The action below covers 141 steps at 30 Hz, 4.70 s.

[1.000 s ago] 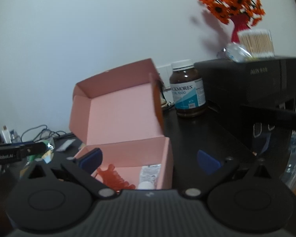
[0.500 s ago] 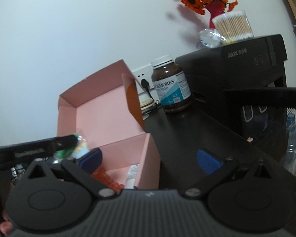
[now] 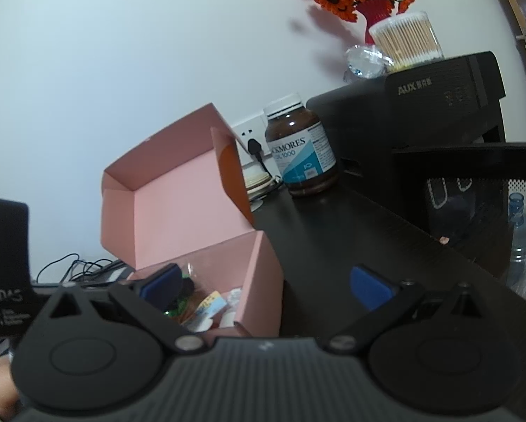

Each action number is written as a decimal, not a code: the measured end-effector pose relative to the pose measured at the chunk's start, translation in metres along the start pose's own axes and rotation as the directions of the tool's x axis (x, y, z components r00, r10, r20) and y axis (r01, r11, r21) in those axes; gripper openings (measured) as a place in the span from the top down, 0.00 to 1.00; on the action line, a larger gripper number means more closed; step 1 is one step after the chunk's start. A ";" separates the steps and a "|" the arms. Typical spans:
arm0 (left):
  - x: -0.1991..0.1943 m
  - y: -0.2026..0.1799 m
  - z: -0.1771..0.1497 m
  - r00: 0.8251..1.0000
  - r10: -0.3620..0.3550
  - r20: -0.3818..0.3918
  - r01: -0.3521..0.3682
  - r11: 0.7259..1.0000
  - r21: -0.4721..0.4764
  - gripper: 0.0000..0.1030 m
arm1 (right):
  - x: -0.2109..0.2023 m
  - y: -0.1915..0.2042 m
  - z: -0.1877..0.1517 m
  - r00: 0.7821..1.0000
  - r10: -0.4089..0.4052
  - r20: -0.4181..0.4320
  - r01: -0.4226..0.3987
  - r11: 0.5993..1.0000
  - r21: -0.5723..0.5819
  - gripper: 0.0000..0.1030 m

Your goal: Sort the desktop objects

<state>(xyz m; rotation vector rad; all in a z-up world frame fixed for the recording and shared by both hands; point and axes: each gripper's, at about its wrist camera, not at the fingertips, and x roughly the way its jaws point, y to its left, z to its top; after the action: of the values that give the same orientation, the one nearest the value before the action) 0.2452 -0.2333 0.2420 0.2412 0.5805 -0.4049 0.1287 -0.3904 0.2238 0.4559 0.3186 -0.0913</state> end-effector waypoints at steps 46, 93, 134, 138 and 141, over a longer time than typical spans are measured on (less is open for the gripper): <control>-0.101 0.200 -0.094 0.932 0.307 0.191 -0.286 0.949 -0.129 0.00 | 0.010 0.062 -0.007 0.997 -0.072 -0.007 0.068 0.967 -0.247 0.01; -0.121 0.266 -0.123 0.915 0.340 0.216 -0.179 0.824 -0.537 0.00 | 0.158 0.264 -0.055 0.966 -0.145 -0.215 0.067 0.940 -0.336 0.01; -0.118 0.261 -0.119 0.916 0.337 0.218 -0.191 0.844 -0.502 0.00 | 0.214 0.269 -0.057 0.920 -0.343 -0.191 0.275 0.910 -0.311 0.33; -0.118 0.262 -0.119 0.917 0.333 0.217 -0.187 0.843 -0.504 0.00 | 0.214 0.267 -0.063 0.919 -0.336 -0.207 0.256 0.906 -0.336 0.50; -0.118 0.261 -0.119 0.917 0.333 0.217 -0.188 0.844 -0.502 0.00 | 0.209 0.271 -0.065 0.926 -0.312 -0.213 0.224 0.907 -0.357 0.58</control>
<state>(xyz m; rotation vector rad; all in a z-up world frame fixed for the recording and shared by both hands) 0.2113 0.0755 0.2411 -0.2111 0.3247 -0.0170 0.3511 -0.1224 0.2138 0.0877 0.6517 -0.2460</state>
